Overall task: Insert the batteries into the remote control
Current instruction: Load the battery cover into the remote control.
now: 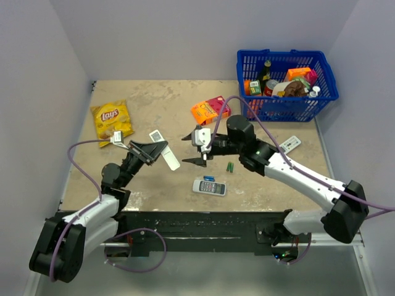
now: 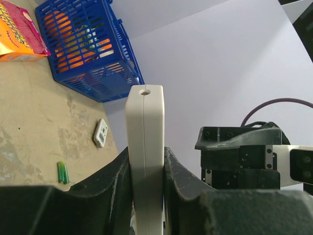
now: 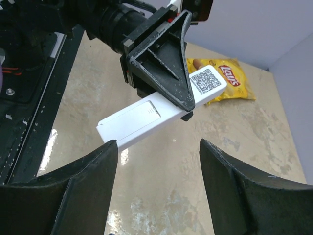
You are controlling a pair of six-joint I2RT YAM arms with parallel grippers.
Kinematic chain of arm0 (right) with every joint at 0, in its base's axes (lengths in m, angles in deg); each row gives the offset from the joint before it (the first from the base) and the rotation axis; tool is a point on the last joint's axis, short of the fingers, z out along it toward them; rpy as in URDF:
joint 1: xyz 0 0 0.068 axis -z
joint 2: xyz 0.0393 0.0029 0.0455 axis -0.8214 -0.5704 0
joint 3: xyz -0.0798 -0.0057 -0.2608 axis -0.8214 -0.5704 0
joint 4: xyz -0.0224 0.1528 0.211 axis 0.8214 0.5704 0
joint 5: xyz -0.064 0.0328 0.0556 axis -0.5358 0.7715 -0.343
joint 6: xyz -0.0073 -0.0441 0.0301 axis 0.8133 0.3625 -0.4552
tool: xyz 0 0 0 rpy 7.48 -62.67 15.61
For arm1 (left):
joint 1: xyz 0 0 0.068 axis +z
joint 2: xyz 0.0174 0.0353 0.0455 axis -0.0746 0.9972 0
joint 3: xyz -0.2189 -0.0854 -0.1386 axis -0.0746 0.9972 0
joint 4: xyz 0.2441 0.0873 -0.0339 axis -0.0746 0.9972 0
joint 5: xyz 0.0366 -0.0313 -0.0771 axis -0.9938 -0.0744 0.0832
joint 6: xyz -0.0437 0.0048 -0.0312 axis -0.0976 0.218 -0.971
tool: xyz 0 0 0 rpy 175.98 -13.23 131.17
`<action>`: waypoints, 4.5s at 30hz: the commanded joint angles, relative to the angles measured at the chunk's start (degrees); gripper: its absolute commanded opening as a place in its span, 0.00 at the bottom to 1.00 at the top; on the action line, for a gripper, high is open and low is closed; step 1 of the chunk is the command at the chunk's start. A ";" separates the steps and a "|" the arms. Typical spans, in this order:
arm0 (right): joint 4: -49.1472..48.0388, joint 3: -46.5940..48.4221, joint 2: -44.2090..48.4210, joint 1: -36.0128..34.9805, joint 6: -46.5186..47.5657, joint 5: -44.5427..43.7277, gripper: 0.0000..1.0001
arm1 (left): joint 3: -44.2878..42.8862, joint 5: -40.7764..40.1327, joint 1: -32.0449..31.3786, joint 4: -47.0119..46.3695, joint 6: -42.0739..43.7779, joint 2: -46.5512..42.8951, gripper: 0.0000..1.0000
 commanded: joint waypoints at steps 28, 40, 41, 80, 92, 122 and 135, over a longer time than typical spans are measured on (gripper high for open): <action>2.34 3.72 -2.24 -5.59 10.97 2.79 0.65 | -1.92 4.29 0.28 1.13 -1.54 -4.59 0.00; 2.33 3.89 -2.58 -7.26 11.40 4.10 0.64 | -1.74 4.29 0.28 1.48 -1.89 -5.39 0.00; 2.59 4.15 -2.85 -7.35 11.49 4.10 0.64 | -1.74 4.29 0.28 1.57 -1.89 -5.56 0.00; 10.24 8.64 -11.46 -7.88 16.32 3.75 0.57 | -2.53 6.84 0.28 0.78 -5.92 -7.14 0.00; 2.60 5.56 -11.55 -7.18 17.29 0.32 0.53 | -2.88 12.38 -0.07 -1.96 -12.79 -9.42 0.00; -2.94 7.76 -13.40 -3.92 7.72 -9.71 0.42 | -13.69 21.00 -5.96 17.99 4.57 -15.41 0.00; -0.39 -1.19 3.73 -4.01 -1.60 -3.01 0.76 | -17.74 3.76 -4.99 31.02 29.22 -8.55 0.00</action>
